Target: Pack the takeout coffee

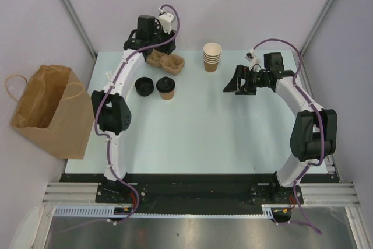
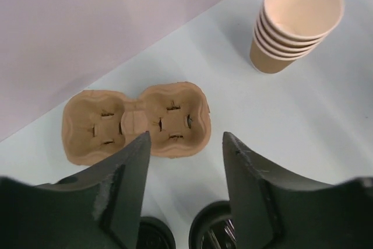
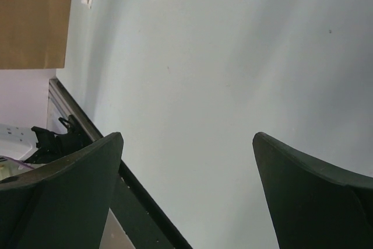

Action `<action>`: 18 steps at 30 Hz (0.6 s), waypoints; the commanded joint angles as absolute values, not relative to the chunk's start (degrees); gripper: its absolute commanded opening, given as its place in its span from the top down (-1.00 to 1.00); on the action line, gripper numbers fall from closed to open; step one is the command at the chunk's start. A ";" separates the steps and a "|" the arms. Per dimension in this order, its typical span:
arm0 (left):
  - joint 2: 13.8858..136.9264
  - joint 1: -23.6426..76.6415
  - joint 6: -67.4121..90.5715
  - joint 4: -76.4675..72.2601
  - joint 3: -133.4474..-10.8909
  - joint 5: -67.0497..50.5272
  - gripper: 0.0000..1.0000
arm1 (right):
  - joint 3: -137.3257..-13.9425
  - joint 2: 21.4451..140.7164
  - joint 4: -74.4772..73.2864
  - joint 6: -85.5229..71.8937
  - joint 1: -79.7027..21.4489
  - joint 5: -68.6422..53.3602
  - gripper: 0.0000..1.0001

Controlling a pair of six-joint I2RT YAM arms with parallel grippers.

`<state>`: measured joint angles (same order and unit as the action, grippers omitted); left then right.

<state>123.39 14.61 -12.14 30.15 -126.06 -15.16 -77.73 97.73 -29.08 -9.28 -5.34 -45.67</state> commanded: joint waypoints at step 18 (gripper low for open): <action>140.62 17.58 -11.78 21.18 -131.92 -14.59 0.15 | -80.60 96.85 -31.20 -4.92 -4.04 -40.61 -0.99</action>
<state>139.22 17.08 -12.49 24.62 -127.46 -13.69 -78.26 97.73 -31.55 -6.13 -4.25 -41.15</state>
